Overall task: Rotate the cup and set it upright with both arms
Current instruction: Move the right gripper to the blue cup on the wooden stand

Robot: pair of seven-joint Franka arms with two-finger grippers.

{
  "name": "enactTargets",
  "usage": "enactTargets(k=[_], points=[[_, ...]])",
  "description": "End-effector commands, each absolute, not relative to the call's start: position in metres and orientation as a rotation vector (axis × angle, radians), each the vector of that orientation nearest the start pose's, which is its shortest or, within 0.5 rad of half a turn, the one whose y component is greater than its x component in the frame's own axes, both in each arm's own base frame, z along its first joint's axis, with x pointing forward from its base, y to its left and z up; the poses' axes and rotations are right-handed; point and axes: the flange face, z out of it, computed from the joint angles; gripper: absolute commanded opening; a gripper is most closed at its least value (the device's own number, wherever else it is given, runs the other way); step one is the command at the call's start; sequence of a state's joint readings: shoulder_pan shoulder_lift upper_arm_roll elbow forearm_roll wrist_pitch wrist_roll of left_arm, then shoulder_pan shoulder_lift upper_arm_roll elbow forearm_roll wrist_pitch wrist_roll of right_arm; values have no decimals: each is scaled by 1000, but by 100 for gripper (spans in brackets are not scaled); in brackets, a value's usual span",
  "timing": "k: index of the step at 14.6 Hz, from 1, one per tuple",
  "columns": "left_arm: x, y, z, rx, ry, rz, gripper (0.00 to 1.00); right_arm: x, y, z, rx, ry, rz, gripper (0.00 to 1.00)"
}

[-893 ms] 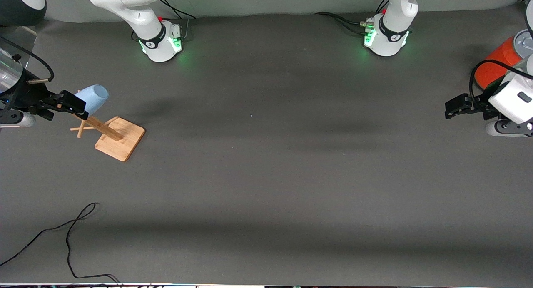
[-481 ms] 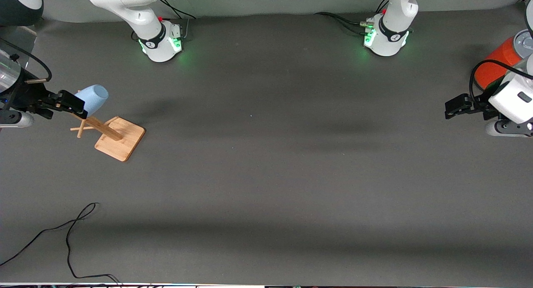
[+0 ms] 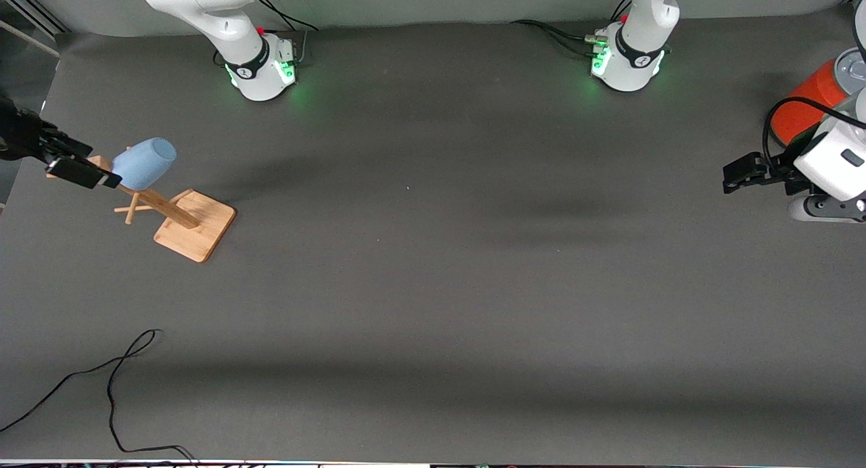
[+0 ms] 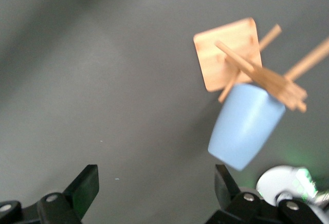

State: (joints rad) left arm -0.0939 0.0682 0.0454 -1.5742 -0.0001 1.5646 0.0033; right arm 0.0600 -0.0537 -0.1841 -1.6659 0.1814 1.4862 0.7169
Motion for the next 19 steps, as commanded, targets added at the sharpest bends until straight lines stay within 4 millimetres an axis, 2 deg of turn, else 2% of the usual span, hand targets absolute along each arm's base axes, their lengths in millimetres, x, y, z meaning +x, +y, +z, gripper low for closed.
enactTargets(k=[1,2,4,6,8,11,13,19], points=[[571,-29,589,-3133,75,105,100,484,-71,594,-2529,1476,348,100],[571,-29,590,-3133,75,103,100,473,-79,587,-2508,1493,368,100],[571,-29,591,-3136,75,101,100,455,-107,566,-2435,1558,382,100],[571,-29,590,-3133,75,103,100,447,-113,543,-2407,1583,395,100],[571,-29,589,-3133,75,105,100,442,-131,523,-2356,1630,385,100],[571,-29,589,-3133,75,105,100,444,-130,506,-2310,1642,373,100],[571,-29,589,-3133,75,106,100,443,-127,486,-2250,1649,389,100],[572,-29,588,-3133,75,108,100,447,-124,447,-2257,1686,469,100]])
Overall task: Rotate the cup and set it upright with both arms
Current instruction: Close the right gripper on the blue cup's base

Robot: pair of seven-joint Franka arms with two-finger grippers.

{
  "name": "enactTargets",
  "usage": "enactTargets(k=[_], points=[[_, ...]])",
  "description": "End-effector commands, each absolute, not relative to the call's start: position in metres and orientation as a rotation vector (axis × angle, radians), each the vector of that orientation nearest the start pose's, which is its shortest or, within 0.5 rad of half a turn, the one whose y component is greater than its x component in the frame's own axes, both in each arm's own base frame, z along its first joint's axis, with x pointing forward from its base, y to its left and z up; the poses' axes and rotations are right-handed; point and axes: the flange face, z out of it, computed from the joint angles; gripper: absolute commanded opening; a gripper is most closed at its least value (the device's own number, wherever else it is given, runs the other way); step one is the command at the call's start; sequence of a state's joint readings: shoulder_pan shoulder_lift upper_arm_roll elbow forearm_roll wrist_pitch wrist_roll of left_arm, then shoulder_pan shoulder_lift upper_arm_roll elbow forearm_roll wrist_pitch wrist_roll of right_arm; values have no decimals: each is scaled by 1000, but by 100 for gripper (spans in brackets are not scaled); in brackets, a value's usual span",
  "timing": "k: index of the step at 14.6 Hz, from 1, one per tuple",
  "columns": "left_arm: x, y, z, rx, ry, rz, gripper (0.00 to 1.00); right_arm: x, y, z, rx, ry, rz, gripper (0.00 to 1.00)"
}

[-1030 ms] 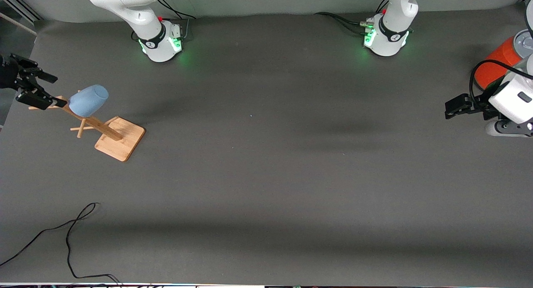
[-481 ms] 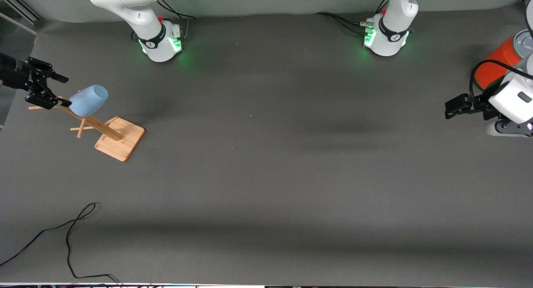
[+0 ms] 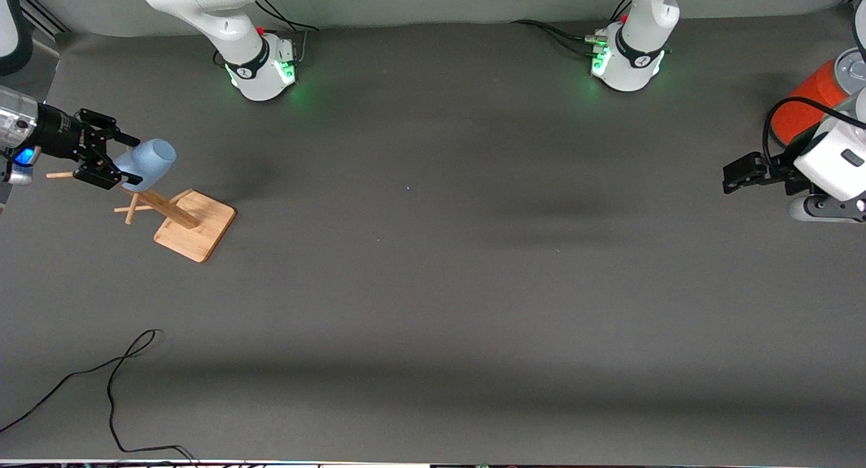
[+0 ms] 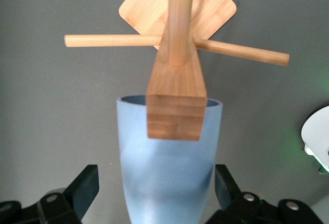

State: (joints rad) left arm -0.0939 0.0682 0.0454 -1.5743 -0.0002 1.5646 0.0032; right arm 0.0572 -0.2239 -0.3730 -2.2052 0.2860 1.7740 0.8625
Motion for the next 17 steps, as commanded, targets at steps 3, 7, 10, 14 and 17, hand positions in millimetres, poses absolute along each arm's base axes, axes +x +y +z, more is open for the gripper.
enactTargets(k=[3,7,10,14,17], points=[[572,-29,588,-3133,75,108,100,446,-123,442,-2259,1686,474,100],[572,-29,588,-3133,75,108,100,449,-123,436,-2266,1686,476,90],[572,-29,588,-3136,74,108,100,448,-123,438,-2267,1681,477,65],[572,-29,588,-3136,74,108,100,449,-121,445,-2232,1686,480,62],[572,-29,588,-3136,74,108,100,450,-115,456,-2216,1692,506,62]])
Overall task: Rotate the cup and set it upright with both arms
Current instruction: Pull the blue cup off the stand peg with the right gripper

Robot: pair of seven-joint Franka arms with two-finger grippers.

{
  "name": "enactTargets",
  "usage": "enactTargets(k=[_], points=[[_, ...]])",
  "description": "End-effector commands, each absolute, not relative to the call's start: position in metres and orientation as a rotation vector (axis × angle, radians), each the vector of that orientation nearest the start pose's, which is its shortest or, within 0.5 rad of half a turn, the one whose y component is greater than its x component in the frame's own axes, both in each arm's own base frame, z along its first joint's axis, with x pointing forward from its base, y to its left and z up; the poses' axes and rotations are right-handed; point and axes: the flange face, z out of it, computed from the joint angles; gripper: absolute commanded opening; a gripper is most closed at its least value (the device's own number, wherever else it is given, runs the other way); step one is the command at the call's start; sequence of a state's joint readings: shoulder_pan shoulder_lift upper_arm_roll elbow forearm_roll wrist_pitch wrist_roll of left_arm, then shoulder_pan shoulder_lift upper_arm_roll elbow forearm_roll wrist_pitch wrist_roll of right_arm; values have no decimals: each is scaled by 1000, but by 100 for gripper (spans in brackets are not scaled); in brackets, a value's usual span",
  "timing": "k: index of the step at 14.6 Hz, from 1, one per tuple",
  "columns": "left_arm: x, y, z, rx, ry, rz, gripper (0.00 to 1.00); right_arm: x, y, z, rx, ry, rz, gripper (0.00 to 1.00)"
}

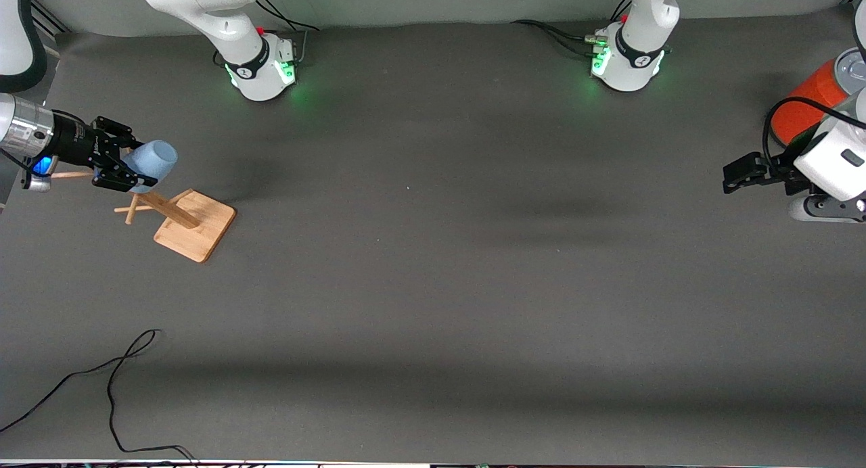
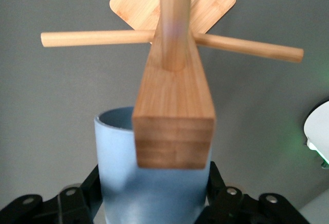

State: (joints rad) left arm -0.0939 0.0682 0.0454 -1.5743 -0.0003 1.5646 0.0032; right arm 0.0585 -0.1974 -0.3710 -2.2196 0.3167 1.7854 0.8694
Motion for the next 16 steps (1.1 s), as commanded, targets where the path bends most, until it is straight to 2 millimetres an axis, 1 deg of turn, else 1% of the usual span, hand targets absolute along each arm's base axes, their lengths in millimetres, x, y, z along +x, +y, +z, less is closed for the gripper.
enactTargets(k=[1,4,6,9,12,13,14,15,16], points=[[572,-29,588,-3136,75,106,100,450,-113,462,-2216,1684,510,62],[572,-29,588,-3136,74,108,100,451,-107,476,-2179,1687,535,62],[572,-29,588,-3136,74,108,100,454,-87,487,-2166,1677,537,62],[572,-29,587,-3135,74,110,100,466,-44,513,-2171,1682,512,62],[572,-29,587,-3136,74,108,100,485,16,540,-2160,1671,488,62],[572,-29,587,-3136,74,108,100,493,39,544,-2154,1680,473,62],[572,-29,587,-3136,74,108,100,500,70,547,-2165,1682,451,62],[572,-29,587,-3135,74,110,100,506,106,549,-2170,1687,427,62],[572,-29,587,-3135,74,110,100,513,148,550,-2171,1694,410,62]])
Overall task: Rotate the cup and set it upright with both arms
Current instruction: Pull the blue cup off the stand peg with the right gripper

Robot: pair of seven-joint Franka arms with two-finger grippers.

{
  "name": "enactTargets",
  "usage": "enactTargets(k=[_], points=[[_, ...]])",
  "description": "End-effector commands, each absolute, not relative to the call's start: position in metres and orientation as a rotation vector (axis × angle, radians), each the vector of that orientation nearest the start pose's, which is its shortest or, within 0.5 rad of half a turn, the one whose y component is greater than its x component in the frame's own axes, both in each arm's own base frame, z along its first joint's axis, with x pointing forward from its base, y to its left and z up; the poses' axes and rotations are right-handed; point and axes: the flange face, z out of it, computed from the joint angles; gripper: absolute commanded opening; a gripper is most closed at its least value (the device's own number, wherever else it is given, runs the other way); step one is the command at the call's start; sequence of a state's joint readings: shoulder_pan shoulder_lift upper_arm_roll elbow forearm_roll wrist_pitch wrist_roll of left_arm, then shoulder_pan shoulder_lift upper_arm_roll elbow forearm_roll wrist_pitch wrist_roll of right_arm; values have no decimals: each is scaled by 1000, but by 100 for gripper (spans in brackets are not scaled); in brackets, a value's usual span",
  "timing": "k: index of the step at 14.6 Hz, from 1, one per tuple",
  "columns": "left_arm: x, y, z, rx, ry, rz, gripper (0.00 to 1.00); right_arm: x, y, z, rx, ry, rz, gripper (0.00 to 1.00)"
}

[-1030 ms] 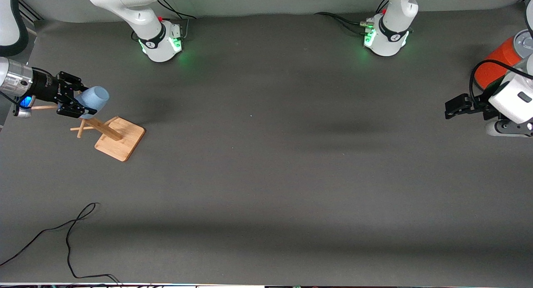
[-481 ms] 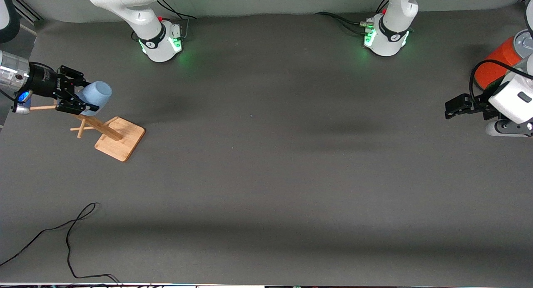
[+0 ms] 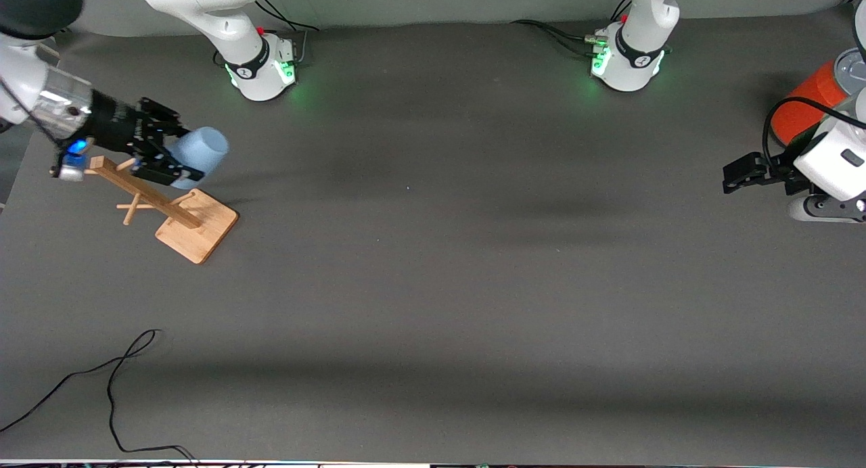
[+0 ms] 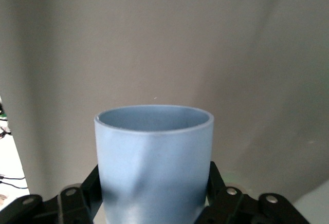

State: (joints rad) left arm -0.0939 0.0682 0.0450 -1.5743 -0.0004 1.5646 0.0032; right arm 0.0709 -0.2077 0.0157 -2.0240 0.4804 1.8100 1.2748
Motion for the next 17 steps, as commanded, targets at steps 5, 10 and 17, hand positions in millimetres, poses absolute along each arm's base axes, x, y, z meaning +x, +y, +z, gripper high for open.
enactTargets(k=[5,10,17], points=[[571,-29,589,-3136,74,111,100,542,299,534,-2162,1811,327,62],[572,-29,593,-3137,82,89,100,524,421,436,-2219,1934,124,63],[571,-28,590,-3135,82,115,100,467,533,298,-2211,2080,-68,63]])
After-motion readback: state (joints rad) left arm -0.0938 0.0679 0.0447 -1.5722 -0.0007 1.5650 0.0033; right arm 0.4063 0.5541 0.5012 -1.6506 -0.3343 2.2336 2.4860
